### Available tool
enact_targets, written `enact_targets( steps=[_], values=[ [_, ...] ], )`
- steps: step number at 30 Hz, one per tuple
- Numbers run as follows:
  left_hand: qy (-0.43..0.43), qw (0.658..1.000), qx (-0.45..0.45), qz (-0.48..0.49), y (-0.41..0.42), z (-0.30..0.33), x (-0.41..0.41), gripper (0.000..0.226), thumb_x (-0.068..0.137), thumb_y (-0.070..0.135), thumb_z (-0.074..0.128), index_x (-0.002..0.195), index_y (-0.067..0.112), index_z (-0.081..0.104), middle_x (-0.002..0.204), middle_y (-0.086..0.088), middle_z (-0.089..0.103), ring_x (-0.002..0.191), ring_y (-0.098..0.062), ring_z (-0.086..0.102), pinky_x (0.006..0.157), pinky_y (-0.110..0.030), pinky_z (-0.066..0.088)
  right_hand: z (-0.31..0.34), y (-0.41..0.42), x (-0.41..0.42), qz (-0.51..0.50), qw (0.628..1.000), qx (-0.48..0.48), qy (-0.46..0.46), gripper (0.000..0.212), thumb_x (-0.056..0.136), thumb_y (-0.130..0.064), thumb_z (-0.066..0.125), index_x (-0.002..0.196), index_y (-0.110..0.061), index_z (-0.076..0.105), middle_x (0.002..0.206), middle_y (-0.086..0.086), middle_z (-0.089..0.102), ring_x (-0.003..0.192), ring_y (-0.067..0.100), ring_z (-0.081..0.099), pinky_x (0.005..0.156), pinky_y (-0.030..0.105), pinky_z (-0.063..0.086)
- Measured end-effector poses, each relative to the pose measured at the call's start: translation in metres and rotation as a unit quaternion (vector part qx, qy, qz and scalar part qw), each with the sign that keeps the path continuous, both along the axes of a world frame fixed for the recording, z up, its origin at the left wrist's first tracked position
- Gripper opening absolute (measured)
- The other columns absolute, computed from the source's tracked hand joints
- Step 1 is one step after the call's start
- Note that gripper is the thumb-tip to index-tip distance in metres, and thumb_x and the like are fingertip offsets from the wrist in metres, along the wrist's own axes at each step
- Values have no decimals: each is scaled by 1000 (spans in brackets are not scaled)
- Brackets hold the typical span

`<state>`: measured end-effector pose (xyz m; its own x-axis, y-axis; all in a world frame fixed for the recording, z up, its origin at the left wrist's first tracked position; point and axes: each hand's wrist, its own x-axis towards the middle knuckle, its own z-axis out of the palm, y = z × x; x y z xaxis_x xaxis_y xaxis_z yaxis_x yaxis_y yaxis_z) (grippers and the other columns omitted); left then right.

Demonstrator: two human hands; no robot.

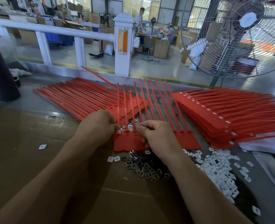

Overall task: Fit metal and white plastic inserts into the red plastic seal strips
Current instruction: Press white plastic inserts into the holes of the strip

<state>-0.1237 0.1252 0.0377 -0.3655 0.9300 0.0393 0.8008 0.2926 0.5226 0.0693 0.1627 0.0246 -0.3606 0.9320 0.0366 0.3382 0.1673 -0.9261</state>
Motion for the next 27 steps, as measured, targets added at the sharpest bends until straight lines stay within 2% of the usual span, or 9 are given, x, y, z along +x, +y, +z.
enact_targets(
  steps=[6, 10, 15, 18, 20, 23, 27],
  values=[
    [5, 1000, -21, 19, 5, 1, 3, 27, 79, 42, 83, 62, 25, 71, 63, 11, 68, 66, -10, 66, 69, -38, 60, 0, 2, -1, 0, 1000, -18, 5, 18, 98, -17, 69, 87, -29, 75, 57, -17, 66, 47, -5, 56, 50, 10, 44],
    [26, 999, -30, 23, 8, 1, 5, 28, 81, 41, 82, 66, 20, 72, 60, 9, 68, 62, -12, 68, 68, -39, 62, 2, 2, 1, -3, 999, -29, 29, 9, 96, -11, 71, 94, -19, 76, 61, -9, 70, 49, -1, 59, 50, 13, 47],
    [20, 999, -31, 28, 10, 0, 5, 28, 80, 42, 83, 65, 22, 70, 66, 7, 68, 67, -14, 67, 69, -38, 60, 2, 2, 3, -5, 998, -37, 53, 6, 96, -11, 72, 92, -15, 75, 68, -2, 74, 54, 6, 63, 54, 17, 50],
    [1, 1000, -3, 19, 5, -2, 5, 26, 81, 41, 82, 64, 26, 68, 67, 10, 67, 67, -8, 63, 58, -30, 50, 1, 4, 2, -5, 998, -35, 48, 8, 97, -12, 71, 92, -17, 76, 70, -4, 75, 57, 7, 64, 56, 18, 52],
    [17, 999, 30, 18, 1, -2, 6, 25, 86, 41, 77, 68, 26, 68, 67, 10, 66, 65, -7, 61, 56, -28, 44, 0, 5, 3, -3, 998, -38, 56, 9, 97, -11, 70, 94, -17, 76, 71, -5, 75, 58, 5, 64, 56, 17, 51],
    [61, 992, 113, 17, -2, 0, 8, 18, 91, 38, 72, 76, 29, 66, 73, 13, 63, 69, -4, 58, 62, -31, 47, 0, 5, 3, -2, 997, -39, 65, 9, 97, -10, 70, 97, -17, 76, 72, -6, 76, 58, 5, 65, 56, 16, 52],
    [-1, 975, 192, -110, 0, 2, 16, 13, 90, 29, 73, 83, 37, 67, 80, 19, 63, 76, 2, 58, 68, -27, 50, -2, 5, 3, 0, 997, -24, 79, 12, 97, -12, 71, 105, -22, 72, 78, -8, 77, 62, 7, 68, 60, 19, 54]
  ],
)
